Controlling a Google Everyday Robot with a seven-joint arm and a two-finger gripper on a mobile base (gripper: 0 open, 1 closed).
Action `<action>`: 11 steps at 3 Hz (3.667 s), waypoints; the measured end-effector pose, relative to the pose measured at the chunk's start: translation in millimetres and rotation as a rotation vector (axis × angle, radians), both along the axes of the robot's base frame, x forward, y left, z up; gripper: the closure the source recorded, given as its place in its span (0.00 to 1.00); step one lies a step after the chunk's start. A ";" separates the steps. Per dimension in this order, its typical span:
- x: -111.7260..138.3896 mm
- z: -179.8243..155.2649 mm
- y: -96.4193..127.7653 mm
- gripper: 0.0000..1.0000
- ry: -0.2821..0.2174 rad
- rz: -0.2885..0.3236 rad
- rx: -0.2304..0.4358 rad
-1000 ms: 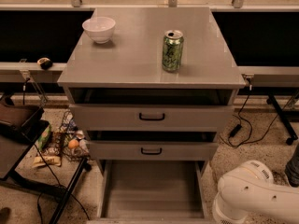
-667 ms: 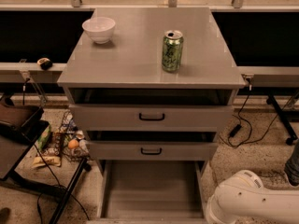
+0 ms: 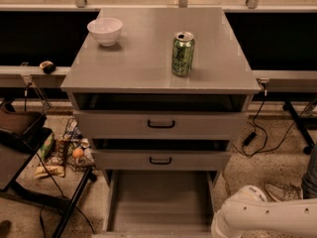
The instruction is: Close bottom drawer
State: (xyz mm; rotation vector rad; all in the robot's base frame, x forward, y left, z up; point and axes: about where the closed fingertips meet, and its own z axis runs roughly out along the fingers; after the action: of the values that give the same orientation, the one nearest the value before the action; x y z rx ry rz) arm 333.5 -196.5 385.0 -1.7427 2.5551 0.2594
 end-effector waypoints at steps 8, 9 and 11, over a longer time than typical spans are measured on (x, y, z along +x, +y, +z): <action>5.2 -258.3 35.6 1.00 -0.054 -0.127 -0.020; 21.5 -246.5 36.3 1.00 -0.168 -0.109 -0.060; 32.9 -256.3 40.0 1.00 -0.185 -0.105 -0.046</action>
Offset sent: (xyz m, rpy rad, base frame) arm -0.0580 -0.0162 -0.2120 0.0848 0.1924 0.0002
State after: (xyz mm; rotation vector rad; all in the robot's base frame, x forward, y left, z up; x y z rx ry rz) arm 366.4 -156.4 128.7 -1.5586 2.5266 0.0341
